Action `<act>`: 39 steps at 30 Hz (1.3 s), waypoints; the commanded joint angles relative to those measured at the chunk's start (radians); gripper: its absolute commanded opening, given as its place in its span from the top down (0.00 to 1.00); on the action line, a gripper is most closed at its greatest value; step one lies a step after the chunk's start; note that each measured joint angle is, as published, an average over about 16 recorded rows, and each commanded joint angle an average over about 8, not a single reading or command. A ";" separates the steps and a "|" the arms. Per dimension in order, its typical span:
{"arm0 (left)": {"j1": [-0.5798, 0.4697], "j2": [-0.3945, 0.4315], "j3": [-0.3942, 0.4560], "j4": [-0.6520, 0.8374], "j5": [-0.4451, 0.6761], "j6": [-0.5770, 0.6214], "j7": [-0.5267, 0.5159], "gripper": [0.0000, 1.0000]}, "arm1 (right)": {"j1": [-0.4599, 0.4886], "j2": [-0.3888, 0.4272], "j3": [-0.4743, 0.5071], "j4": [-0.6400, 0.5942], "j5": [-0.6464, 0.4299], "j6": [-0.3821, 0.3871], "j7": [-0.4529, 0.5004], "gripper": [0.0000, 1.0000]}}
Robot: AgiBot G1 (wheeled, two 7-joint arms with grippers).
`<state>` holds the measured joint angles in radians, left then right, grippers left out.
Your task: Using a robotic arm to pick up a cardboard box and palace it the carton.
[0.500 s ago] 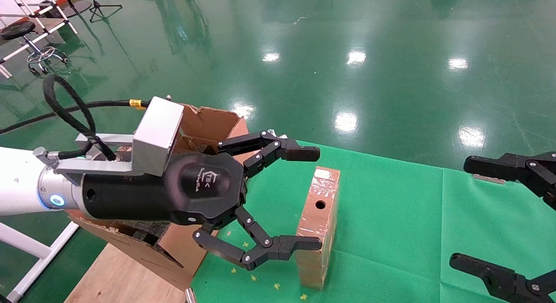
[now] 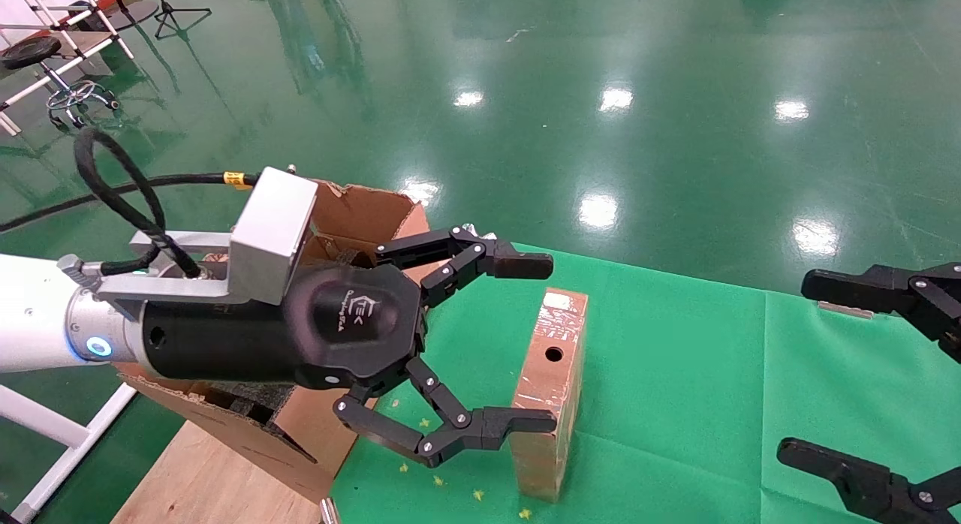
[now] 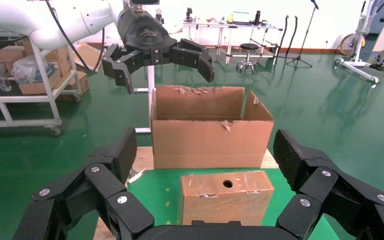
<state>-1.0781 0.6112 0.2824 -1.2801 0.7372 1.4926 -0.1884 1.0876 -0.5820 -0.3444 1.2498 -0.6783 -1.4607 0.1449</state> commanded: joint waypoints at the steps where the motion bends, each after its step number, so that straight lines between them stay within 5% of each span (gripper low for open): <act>1: 0.000 0.000 0.000 0.000 -0.002 0.000 -0.001 0.00 | 0.000 0.000 0.000 0.000 0.000 0.000 0.000 0.01; 4: -0.001 -0.002 0.001 -0.003 0.006 -0.001 0.003 0.00 | 0.000 0.000 0.000 0.000 0.000 0.000 0.000 0.23; 9: -0.013 -0.016 0.014 -0.023 0.062 -0.019 -0.002 0.00 | 0.000 0.000 0.000 0.000 0.000 0.000 0.000 0.84; 12: -0.026 -0.023 0.031 -0.038 0.108 -0.038 -0.027 0.00 | 0.000 0.000 0.000 0.000 0.000 0.000 0.000 1.00; 29: -0.092 -0.029 0.090 -0.057 0.249 -0.096 -0.119 0.00 | 0.000 0.000 0.000 0.000 0.000 0.000 0.000 1.00; 39: -0.356 0.083 0.254 -0.073 0.611 -0.130 -0.487 0.00 | 0.000 0.000 0.000 0.000 0.000 0.000 0.000 1.00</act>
<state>-1.4365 0.6994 0.5371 -1.3530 1.3484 1.3803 -0.6754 1.0877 -0.5819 -0.3445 1.2493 -0.6783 -1.4604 0.1447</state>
